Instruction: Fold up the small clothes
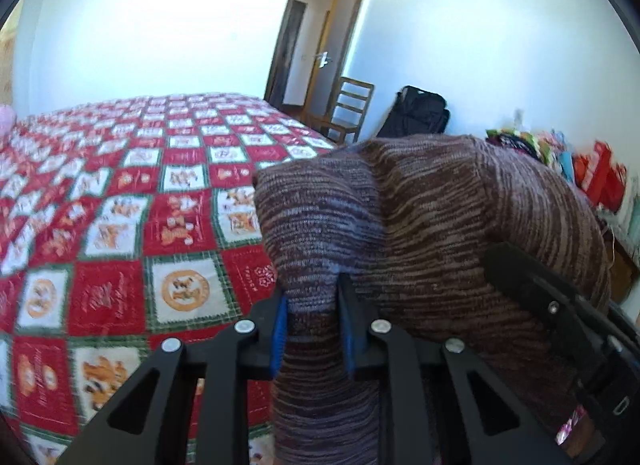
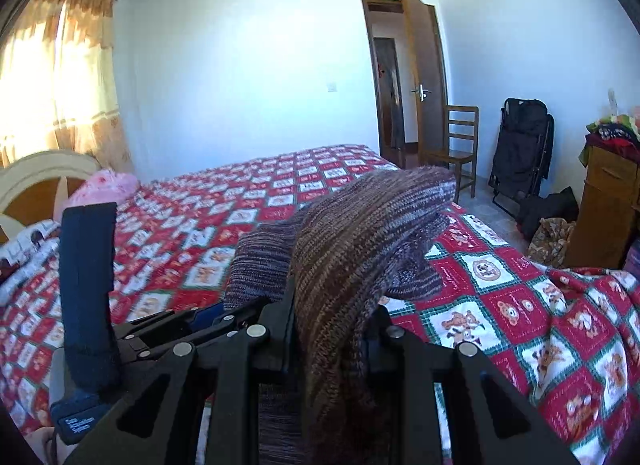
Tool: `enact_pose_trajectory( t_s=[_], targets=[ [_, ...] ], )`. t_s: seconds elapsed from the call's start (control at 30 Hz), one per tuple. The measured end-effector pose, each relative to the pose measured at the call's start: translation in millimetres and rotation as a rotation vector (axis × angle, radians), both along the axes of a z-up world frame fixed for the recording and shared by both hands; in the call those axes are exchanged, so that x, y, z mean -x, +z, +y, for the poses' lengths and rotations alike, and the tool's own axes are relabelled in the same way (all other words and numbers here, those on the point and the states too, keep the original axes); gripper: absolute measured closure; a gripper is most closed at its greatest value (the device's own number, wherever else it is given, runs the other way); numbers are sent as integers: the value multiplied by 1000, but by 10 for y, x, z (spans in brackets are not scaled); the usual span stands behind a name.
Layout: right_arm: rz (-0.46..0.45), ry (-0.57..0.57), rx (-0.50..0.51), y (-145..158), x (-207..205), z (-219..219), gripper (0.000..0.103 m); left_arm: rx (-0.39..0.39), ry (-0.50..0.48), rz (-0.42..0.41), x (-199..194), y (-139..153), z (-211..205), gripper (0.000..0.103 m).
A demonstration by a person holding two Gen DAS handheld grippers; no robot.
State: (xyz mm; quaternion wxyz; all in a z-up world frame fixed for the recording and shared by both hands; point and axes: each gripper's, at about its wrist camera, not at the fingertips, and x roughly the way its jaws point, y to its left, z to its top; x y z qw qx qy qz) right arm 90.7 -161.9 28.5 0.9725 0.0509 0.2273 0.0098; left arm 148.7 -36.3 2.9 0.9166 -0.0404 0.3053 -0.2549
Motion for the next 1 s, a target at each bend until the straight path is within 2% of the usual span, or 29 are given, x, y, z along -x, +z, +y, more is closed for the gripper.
enact_pose_trajectory(
  t_s=[0.17, 0.33, 0.47, 0.53, 0.63, 0.73, 0.83, 0.87, 0.93, 1.0],
  targets=[
    [-51, -60, -18, 112, 371, -132, 79, 4, -101, -46, 197, 152, -154, 80],
    [-73, -187, 13, 126, 654, -487, 79, 14, -237, -73, 289, 124, -683, 80],
    [-45, -304, 35, -35, 683, -923, 79, 0, -319, -63, 252, -95, -1282, 80],
    [-32, -345, 62, -143, 622, -1101, 79, -39, -343, -63, 202, -261, -1592, 80],
    [47, -415, 78, -381, 499, -1476, 79, -116, -355, -10, 66, -546, -1986, 80],
    [177, -481, -62, -652, 427, -1950, 79, -181, -352, 20, 23, -749, -2155, 78],
    [188, -522, -249, -786, 585, -2286, 74, -201, -365, 2, 32, -723, -2119, 68],
    [183, -544, -289, -807, 644, -2358, 69, -209, -367, 9, 25, -707, -2100, 58],
    [185, -573, -309, -804, 726, -2394, 62, -221, -341, 23, 5, -654, -1997, 45],
    [171, -614, -302, -759, 893, -2399, 61, -211, -298, 8, 48, -567, -1800, 41]
  ],
)
